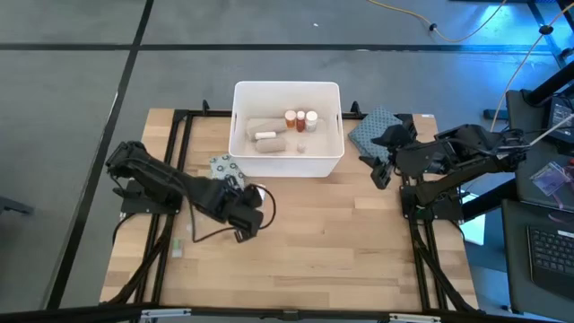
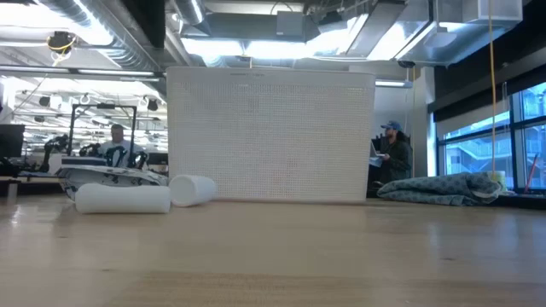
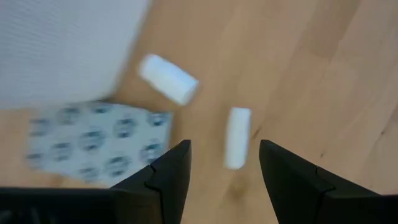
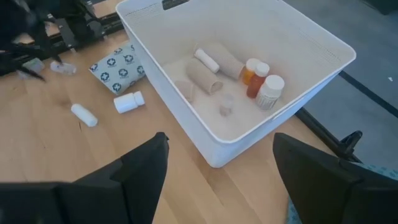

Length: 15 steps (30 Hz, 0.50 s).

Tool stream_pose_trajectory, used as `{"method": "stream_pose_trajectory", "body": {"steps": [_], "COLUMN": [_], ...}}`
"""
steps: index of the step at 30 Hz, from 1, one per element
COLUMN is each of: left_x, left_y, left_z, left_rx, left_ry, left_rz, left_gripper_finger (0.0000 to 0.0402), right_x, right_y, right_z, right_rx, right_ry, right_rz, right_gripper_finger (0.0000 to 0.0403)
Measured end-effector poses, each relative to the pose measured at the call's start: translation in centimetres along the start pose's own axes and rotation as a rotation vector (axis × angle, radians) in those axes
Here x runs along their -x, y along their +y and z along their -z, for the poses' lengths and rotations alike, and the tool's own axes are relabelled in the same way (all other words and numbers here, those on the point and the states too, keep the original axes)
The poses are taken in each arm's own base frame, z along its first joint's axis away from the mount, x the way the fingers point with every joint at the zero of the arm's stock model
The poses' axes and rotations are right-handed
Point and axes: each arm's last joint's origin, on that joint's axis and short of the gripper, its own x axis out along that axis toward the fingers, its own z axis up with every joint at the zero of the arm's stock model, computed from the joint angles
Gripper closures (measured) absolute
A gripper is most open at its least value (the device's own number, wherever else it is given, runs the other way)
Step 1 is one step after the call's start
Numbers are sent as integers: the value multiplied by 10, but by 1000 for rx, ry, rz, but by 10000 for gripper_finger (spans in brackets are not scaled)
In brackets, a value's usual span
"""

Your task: Pick & place medical supplies in basket/bin

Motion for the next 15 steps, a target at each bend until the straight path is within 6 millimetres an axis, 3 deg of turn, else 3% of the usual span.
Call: {"method": "stream_pose_trajectory", "body": {"steps": [7, 15], "left_x": [-64, -98], "left_y": [-9, -9], "left_z": [20, 35], "left_rx": [27, 37], "left_ry": [3, -17], "left_rz": [71, 112], "left_gripper_finger": [220, 220], "right_x": [-4, -6], "right_y": [4, 6], "right_z": [0, 0], "right_rx": [8, 12], "right_ry": [10, 25], "right_rz": [5, -6], "right_gripper_finger": [116, 116]}}
